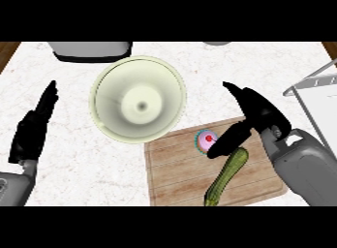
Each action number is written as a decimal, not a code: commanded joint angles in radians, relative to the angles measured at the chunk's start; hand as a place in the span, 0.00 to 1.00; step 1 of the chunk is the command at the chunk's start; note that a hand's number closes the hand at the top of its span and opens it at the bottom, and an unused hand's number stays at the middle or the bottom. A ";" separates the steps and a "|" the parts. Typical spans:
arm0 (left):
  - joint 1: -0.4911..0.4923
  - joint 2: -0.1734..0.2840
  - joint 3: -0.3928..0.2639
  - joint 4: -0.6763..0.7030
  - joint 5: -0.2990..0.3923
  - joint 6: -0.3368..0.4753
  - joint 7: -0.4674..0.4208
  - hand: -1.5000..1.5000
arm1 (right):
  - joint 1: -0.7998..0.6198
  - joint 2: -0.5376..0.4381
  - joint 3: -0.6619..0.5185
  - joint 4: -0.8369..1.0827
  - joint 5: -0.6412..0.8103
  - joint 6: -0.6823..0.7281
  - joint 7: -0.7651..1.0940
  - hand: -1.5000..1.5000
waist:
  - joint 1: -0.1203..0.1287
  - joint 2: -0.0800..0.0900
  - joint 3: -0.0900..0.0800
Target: Pick the cupcake from the cutting board and place it in the tiered basket
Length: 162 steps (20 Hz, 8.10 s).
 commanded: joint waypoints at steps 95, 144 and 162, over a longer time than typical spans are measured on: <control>-0.040 -0.133 0.117 -0.006 -0.144 -0.150 0.003 0.50 | -0.648 -0.119 -0.618 1.012 1.430 -0.342 0.312 1.00 | 0.073 0.029 -0.001; 0.044 -0.145 0.178 -0.057 -0.180 -0.149 0.016 0.50 | -0.232 -0.108 -1.008 0.746 1.403 -0.480 0.051 0.00 | -0.006 0.000 0.001; 0.095 -0.121 0.224 -0.054 -0.172 -0.158 0.001 0.50 | -0.049 0.192 -1.116 -0.118 1.593 -0.180 0.190 0.00 | -0.061 -0.029 -0.002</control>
